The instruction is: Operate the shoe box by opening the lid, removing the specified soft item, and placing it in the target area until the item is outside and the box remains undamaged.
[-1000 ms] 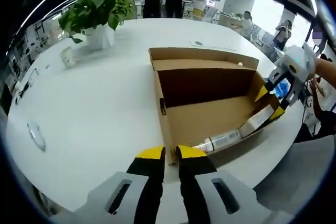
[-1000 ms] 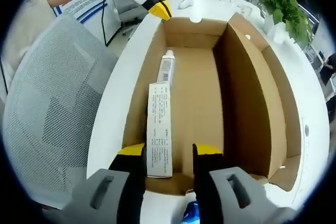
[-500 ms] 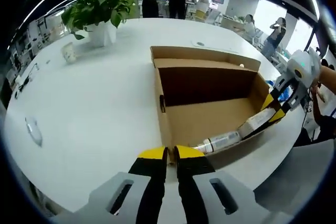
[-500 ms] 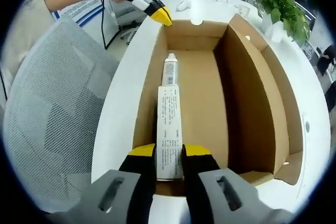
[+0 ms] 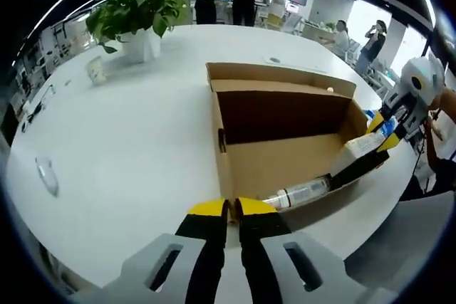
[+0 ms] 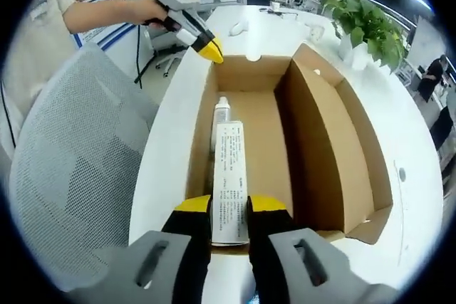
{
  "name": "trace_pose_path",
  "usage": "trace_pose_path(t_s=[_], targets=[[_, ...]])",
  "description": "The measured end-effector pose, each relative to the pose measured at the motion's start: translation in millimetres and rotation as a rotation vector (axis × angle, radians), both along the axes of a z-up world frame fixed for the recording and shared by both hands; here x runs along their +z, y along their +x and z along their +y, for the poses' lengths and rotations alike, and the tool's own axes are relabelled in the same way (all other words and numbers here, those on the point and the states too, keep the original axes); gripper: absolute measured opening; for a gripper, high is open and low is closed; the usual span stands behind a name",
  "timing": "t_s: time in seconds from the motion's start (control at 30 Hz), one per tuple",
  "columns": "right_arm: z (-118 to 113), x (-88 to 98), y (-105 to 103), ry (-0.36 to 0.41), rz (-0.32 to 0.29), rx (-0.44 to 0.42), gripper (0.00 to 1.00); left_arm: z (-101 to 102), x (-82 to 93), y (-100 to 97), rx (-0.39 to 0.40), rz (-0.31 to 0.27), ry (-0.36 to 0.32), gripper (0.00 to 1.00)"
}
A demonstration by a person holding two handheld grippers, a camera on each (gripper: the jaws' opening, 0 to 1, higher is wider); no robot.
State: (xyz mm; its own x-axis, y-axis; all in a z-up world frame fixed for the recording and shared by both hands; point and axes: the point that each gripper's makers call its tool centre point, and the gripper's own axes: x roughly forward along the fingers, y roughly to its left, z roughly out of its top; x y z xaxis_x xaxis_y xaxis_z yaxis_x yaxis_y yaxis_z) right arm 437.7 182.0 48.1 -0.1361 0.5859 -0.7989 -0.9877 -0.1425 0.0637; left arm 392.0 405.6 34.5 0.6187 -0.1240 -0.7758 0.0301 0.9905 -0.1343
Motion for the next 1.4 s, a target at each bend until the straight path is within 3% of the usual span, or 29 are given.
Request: trace_pose_path(t_s=[0.53,0.9,1.4], targets=[[-11.1,51.0,0.1,0.086,-0.073,0.030,0.16,-0.5,-0.2,-0.6,0.006,0.008,-0.001,0.03],[-60.3,74.8,8.1,0.078,-0.111,0.021,0.16,-0.9,-0.2,-0.6,0.009,0.018,0.004,0.03],[-117.9,81.5,25.1,0.048,-0.147,-0.022,0.16,-2.1,0.5,-0.2,-0.010,0.034,0.026,0.03]])
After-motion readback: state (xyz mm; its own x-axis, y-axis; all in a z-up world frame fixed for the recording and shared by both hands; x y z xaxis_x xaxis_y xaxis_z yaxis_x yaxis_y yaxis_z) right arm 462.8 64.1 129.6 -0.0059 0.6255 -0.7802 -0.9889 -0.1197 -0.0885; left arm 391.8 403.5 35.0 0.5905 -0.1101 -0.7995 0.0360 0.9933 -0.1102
